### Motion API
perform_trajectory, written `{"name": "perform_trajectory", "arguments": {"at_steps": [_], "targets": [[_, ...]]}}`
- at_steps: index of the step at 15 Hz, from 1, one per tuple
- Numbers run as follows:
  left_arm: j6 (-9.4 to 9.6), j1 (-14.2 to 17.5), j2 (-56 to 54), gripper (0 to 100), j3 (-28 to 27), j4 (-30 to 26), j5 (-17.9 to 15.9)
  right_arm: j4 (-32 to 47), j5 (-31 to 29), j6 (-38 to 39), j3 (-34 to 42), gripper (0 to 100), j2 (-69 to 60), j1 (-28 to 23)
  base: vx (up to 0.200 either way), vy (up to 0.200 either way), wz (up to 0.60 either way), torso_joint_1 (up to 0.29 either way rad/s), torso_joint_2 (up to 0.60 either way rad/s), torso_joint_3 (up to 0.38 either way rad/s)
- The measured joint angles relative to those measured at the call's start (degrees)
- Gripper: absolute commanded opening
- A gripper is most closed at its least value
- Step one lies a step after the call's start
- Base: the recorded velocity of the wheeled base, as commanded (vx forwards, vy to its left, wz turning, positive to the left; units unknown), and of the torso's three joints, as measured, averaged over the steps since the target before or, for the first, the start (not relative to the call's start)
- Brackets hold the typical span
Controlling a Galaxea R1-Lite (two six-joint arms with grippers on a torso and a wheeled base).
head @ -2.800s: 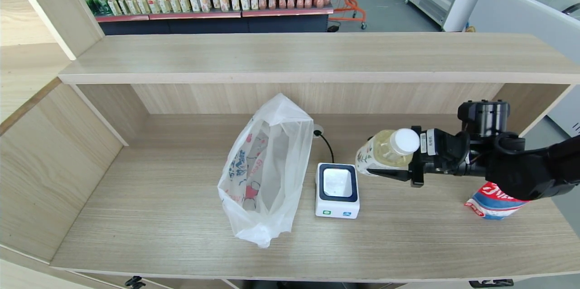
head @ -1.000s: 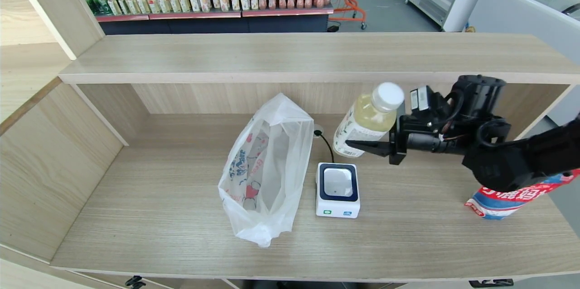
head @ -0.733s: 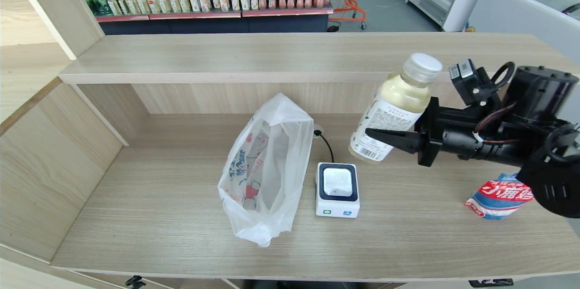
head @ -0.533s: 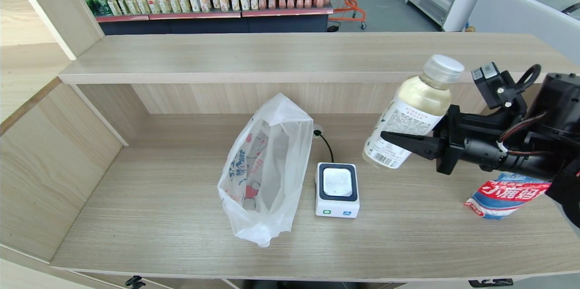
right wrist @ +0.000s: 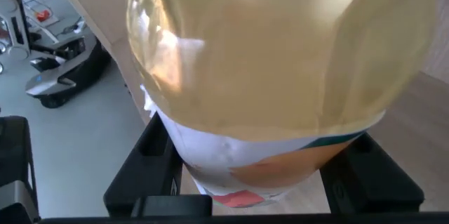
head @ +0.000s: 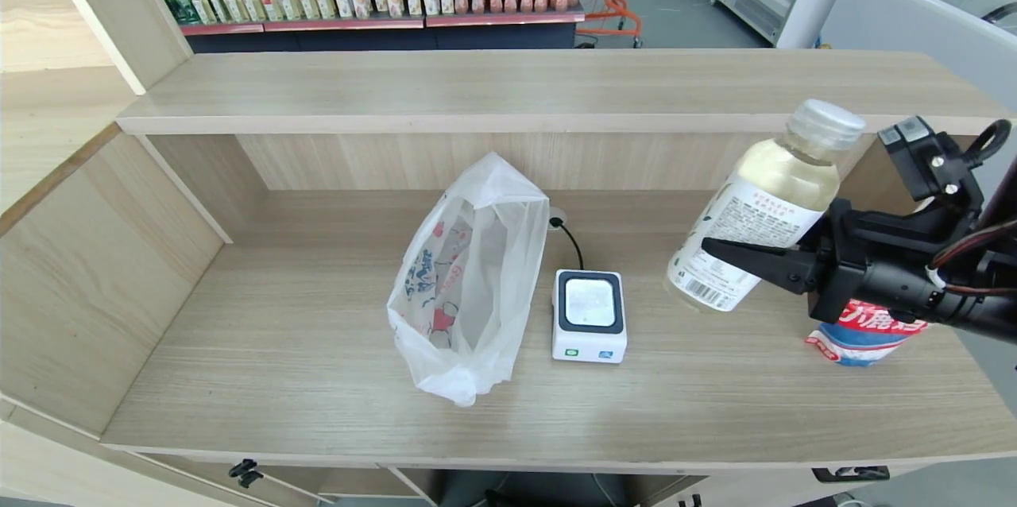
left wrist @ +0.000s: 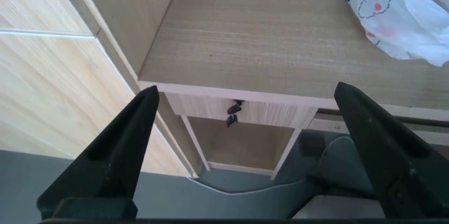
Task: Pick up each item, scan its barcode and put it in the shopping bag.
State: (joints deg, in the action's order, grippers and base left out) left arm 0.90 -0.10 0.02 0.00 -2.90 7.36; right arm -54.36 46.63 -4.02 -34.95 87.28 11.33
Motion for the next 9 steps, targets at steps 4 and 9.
{"name": "perform_trajectory", "arguments": {"at_steps": [4,9], "targets": [[-0.06,0.0,0.0,100,0.0,0.0,0.0,0.5,-4.0,7.6,3.0,0,-2.6,0.0,0.0,0.15,0.0,0.002,0.0,0.003],[-0.24,0.0,0.0,100,0.0,0.0,0.1,4.5,-9.4,17.1,2.0,0,-3.0,1.5,0.0,0.12,0.0,0.007,0.01,0.0]]}}
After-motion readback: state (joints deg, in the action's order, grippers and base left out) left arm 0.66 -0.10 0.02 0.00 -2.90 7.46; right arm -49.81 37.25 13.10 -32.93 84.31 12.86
